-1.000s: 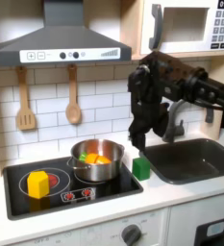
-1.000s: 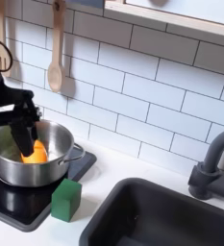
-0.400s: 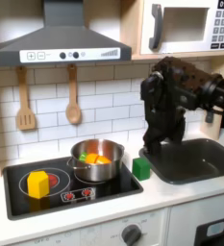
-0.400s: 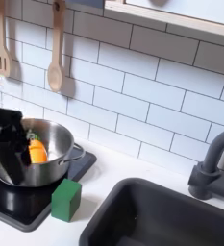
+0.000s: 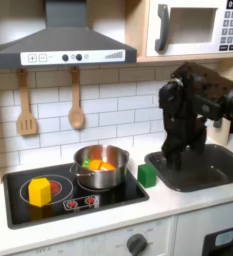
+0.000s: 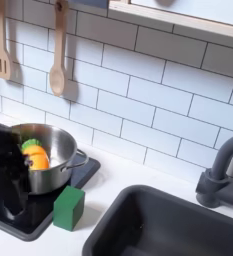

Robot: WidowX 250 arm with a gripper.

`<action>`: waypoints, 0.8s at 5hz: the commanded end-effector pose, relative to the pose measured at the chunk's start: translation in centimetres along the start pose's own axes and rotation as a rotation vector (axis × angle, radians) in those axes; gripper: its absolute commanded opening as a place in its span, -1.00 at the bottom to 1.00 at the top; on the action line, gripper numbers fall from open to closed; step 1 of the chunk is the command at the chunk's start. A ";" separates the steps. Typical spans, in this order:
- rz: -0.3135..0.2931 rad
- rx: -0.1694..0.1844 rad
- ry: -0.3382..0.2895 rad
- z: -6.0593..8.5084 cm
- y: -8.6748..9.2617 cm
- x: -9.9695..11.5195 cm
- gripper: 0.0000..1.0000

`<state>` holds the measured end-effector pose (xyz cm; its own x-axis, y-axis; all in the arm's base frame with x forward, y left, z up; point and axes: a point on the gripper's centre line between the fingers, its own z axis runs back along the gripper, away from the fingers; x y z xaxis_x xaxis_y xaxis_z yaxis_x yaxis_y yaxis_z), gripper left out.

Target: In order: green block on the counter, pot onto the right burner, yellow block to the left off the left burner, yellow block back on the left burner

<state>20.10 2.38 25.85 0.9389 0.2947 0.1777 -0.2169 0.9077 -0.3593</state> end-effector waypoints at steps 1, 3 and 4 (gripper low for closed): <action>-0.044 -0.015 0.005 0.0 -0.6 -2.0 0.97; -0.042 -0.024 -0.051 0.4 -0.2 -1.0 -1.00; -0.037 -0.021 -0.054 0.2 0.0 -0.2 -1.00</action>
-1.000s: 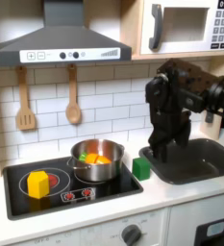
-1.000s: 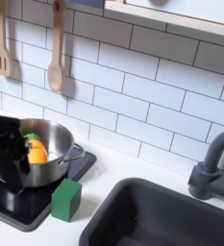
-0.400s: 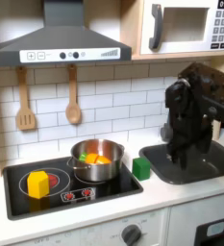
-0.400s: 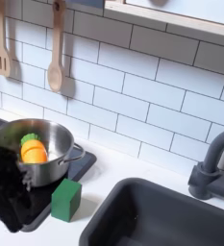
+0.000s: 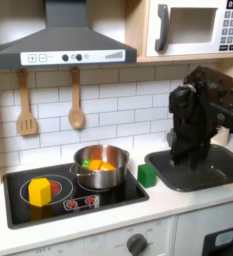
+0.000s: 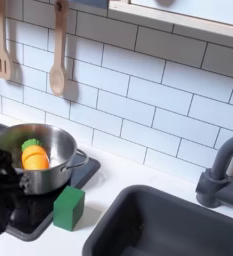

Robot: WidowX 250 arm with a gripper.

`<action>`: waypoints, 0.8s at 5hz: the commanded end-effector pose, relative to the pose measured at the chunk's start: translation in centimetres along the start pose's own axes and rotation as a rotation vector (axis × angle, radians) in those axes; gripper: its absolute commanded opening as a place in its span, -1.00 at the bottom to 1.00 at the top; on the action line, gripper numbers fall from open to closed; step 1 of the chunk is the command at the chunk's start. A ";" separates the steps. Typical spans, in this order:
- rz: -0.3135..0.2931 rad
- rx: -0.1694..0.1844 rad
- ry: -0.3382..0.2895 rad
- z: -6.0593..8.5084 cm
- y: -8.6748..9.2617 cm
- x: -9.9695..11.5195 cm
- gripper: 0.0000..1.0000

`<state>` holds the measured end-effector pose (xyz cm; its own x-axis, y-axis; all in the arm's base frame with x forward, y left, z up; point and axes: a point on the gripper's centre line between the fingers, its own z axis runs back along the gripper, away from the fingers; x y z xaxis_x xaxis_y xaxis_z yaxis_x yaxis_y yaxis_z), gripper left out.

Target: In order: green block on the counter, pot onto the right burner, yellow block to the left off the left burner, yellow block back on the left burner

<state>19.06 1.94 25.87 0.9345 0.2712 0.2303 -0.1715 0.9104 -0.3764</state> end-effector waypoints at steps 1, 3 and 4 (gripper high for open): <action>0.022 -0.002 -0.064 0.4 0.9 2.6 -1.00; -0.008 -0.063 -0.207 2.4 1.1 5.0 -1.00; -0.019 -0.093 -0.279 4.0 1.0 5.8 -1.00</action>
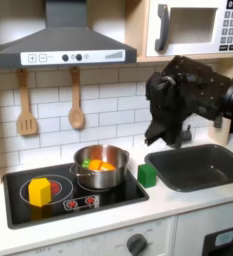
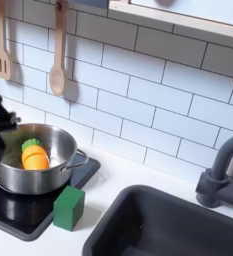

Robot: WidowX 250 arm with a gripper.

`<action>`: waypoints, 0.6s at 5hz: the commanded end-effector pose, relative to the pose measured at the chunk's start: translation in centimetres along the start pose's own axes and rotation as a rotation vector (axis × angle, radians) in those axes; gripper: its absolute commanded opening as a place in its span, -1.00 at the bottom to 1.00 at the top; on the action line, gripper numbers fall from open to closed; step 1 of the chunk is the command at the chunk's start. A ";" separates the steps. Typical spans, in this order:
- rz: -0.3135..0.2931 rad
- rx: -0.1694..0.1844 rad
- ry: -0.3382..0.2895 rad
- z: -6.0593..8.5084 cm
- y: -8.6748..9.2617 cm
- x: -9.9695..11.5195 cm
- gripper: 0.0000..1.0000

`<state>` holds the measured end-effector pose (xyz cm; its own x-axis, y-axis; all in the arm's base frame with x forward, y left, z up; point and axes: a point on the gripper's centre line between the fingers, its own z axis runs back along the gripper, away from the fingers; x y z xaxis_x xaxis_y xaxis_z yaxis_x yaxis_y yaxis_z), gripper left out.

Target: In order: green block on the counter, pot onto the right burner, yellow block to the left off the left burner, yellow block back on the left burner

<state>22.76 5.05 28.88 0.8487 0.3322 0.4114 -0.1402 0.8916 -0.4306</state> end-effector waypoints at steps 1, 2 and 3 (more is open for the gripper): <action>-0.021 -0.032 -0.126 2.5 0.1 2.1 -1.00; 0.001 -0.028 -0.174 3.3 0.9 3.5 -1.00; 0.020 -0.019 -0.184 2.8 1.7 5.3 -1.00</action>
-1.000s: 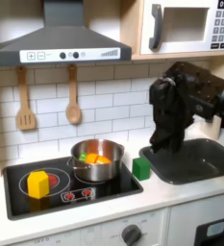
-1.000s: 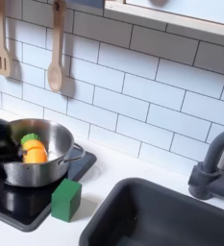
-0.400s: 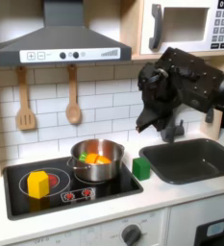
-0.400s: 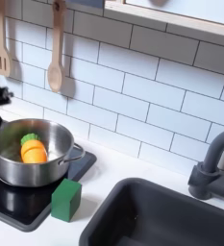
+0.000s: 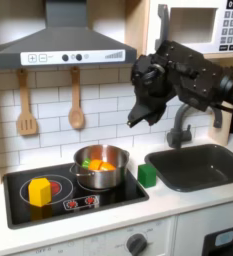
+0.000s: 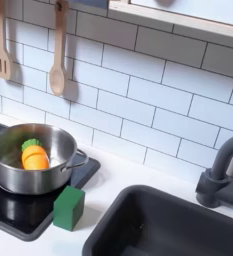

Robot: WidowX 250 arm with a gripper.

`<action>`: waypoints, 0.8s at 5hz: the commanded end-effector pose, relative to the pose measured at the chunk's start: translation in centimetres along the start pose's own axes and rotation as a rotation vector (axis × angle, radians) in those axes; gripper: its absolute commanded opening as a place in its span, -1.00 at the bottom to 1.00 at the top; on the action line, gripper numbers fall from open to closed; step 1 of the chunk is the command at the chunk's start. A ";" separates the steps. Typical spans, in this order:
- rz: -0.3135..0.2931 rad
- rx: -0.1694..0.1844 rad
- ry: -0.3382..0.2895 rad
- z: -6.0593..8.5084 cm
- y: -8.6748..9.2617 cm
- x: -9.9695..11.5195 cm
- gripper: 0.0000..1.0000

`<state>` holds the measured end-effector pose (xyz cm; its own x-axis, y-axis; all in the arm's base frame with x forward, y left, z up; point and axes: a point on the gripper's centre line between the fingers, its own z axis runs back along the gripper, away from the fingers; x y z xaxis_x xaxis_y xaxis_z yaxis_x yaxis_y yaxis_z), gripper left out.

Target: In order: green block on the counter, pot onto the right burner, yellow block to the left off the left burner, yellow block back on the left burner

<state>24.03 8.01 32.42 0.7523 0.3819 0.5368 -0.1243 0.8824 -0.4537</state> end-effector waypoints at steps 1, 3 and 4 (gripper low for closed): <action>0.058 0.005 -0.026 -1.7 2.0 3.3 -1.00; 0.101 0.028 -0.036 -2.4 3.7 4.9 -1.00; 0.106 0.028 -0.050 -2.4 3.9 5.8 -1.00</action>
<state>29.51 12.79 32.11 0.7060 0.4771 0.5234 -0.2125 0.8477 -0.4860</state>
